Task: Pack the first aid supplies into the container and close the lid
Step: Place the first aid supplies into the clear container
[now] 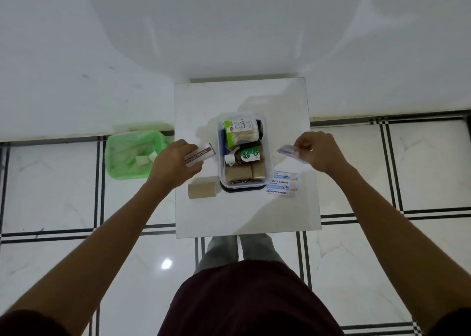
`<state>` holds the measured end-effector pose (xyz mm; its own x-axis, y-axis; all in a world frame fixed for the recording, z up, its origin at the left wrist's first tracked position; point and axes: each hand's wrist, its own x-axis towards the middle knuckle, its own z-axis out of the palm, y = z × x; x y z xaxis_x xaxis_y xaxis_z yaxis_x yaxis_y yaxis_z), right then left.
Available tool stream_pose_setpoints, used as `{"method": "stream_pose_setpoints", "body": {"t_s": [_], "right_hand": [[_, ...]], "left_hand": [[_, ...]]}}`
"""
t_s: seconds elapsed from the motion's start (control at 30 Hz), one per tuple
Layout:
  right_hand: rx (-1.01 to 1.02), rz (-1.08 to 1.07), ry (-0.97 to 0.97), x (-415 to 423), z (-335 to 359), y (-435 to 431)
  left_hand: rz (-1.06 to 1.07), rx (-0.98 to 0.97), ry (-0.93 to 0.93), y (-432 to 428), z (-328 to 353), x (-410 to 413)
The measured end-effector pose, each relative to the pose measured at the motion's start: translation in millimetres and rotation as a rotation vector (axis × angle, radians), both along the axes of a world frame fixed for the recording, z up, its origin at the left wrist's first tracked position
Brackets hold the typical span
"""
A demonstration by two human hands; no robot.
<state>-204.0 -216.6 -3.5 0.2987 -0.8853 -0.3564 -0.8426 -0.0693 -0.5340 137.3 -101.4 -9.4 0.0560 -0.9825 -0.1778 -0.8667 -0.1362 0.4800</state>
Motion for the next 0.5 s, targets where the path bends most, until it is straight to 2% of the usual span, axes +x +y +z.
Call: {"method": "stream_pose_setpoints", "body": {"t_s": [0.1, 0.2, 0.27, 0.37, 0.5], "right_hand": [[-0.048, -0.139, -0.067, -2, 23, 3], [-0.011, -0.253, -0.238, 1, 41, 10], [0.010, -0.174, -0.310, 3, 52, 21], [0.080, 0.032, -0.290, 37, 52, 30], [0.101, 0.214, -0.305, 75, 40, 39]], "left_hand": [[-0.068, -0.171, 0.016, 3, 34, -14], [-0.131, -0.196, 0.010, 2, 57, -45], [-0.034, -0.144, 0.053, 2, 66, -73], [0.188, -0.029, 0.106, -5, 63, -85], [0.461, 0.002, 0.236, -7, 61, -89]]}}
